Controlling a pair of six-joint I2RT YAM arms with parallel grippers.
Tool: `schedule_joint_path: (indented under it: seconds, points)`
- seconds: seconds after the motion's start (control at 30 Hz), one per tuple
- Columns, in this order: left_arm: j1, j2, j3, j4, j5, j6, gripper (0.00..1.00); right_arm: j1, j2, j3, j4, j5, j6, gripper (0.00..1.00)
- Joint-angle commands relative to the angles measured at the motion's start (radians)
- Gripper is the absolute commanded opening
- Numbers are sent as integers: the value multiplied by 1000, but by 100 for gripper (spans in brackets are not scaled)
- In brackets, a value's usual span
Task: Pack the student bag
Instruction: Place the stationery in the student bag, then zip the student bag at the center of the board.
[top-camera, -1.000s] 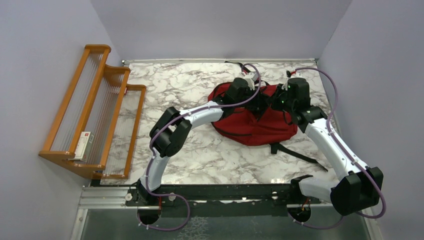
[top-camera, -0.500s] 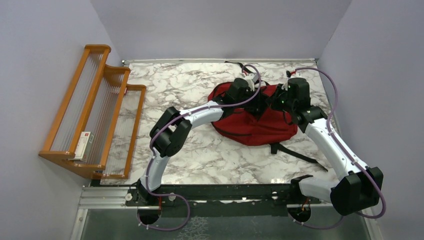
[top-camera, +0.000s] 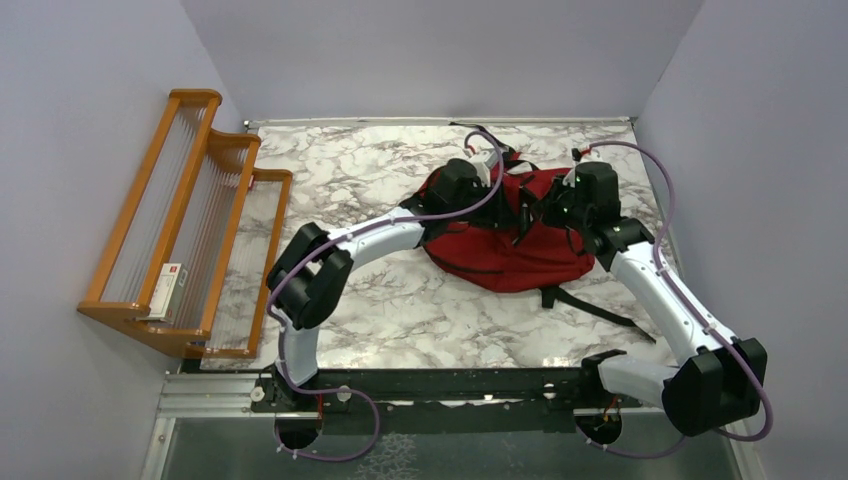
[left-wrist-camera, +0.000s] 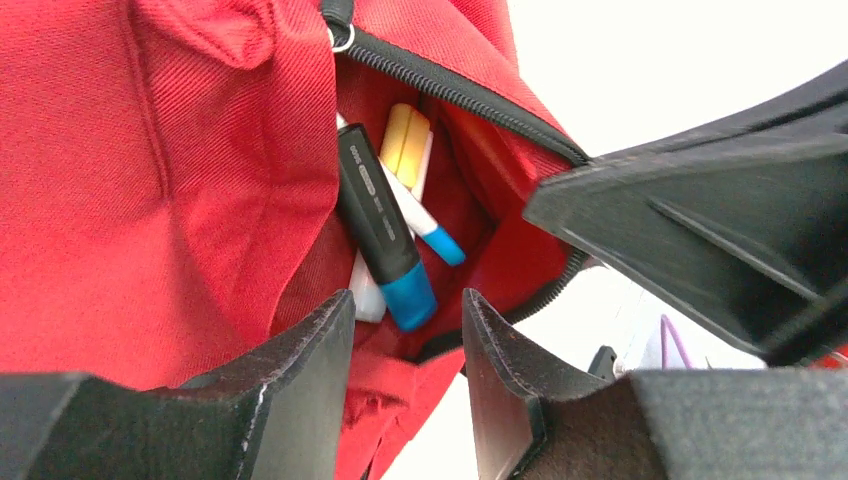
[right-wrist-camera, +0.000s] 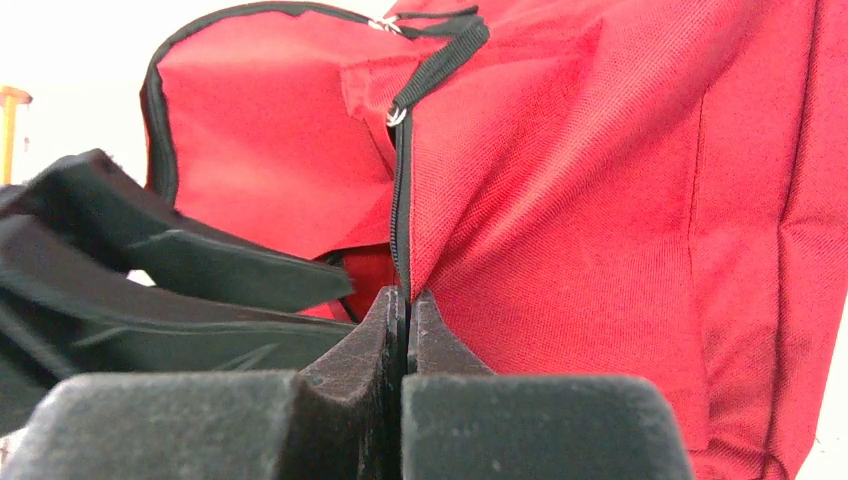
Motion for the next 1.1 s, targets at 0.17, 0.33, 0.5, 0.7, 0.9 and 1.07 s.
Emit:
schedule_joint_path:
  seconds: [0.17,0.33,0.5,0.7,0.9,1.07]
  points:
    - [77,-160,-108,21,58,17,46,-1,20,-43,42,-23,-7,1]
    - [85,-112,-39,-63,37,77,48,-1,83,-43,75,-28,-14,0]
    - [85,-51,25,-116,33,110,49,-1,156,-20,92,-29,-28,1]
    - [83,-20,45,-119,45,114,52,-1,208,-15,120,-20,-43,1]
    - [82,-22,30,-121,32,105,52,-1,264,3,140,-13,-63,0]
    - [87,-38,-3,-117,27,103,52,-1,325,46,165,-37,-79,1]
